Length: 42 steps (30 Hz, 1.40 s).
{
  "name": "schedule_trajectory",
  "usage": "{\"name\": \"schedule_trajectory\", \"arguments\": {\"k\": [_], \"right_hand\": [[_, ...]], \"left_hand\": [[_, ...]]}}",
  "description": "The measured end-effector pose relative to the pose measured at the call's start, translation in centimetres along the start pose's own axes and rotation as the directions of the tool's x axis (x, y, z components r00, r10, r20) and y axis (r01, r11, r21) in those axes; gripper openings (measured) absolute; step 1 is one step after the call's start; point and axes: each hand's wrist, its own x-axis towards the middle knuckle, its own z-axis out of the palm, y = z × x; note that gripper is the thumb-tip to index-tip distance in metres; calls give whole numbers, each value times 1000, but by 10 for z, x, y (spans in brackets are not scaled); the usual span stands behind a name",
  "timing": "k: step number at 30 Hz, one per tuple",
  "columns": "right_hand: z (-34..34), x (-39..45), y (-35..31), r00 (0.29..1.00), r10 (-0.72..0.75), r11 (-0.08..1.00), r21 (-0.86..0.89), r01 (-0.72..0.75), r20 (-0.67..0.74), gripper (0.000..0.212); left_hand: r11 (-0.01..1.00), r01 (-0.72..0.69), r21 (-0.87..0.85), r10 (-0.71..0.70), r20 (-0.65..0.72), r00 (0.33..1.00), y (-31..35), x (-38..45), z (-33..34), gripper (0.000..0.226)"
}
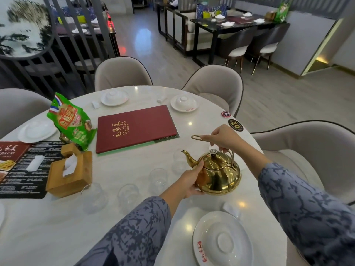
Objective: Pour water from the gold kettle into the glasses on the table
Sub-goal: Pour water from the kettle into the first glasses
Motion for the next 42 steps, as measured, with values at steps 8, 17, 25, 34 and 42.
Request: {"name": "schedule_trajectory", "arguments": {"k": [8,17,25,34,42], "right_hand": [[11,24,-9,999,15,984,-176,-9,34,55],[13,36,-17,998,29,945,-328,-11,49,63],[11,35,-25,1000,-4,924,-382,15,30,61],[-2,32,-39,998,-62,907,-417,54,-7,59],[-11,32,-46,997,-78,908,-415,65,-15,60]], "left_hand": [[996,68,-56,-64,64,996,5,14,-7,71],[986,91,-138,-72,132,989,3,22,-4,69],[974,95,-204,-61,168,984,2,20,3,73],[968,79,-240,-23,228,973,10,7,14,72],[965,68,-253,-9,230,973,18,-4,21,73]]}}
